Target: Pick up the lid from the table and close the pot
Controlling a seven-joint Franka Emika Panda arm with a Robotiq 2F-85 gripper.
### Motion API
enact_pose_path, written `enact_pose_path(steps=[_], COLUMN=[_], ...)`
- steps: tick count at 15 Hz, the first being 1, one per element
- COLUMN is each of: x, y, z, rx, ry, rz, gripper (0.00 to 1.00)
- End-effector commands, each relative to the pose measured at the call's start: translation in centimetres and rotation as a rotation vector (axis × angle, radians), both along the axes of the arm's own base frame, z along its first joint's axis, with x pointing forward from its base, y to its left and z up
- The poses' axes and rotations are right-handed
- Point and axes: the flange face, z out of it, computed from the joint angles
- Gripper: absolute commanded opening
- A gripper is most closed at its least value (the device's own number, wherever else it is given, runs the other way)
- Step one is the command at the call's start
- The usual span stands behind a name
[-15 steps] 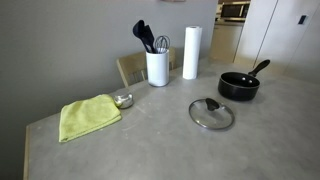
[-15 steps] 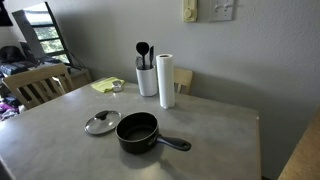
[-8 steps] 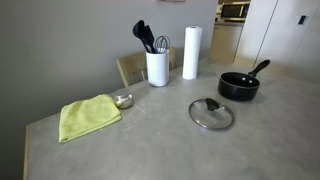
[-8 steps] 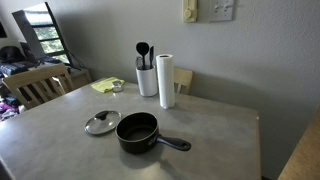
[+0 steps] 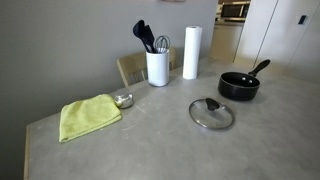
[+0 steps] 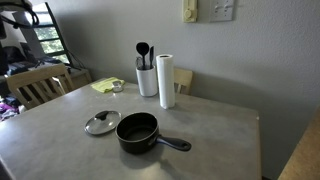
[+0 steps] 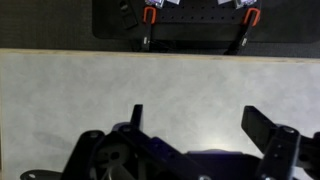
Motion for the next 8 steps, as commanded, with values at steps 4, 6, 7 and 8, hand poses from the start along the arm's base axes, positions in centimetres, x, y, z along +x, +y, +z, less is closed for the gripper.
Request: enact_pose_path(steps=[4, 6, 7, 8], x=[0.1, 0.0, -1.0, -1.4], y=[-0.3, -0.4, 0.1, 0.8], z=[0.8, 0.9, 0.2, -0.7], rx=[0.001, 0.002, 0.021, 0.073], ry=[-0.017, -0.02, -0.046, -0.104], rz=[-0.013, -0.014, -0.056, -0.122], gripper=[1.0, 1.0, 1.0, 1.0])
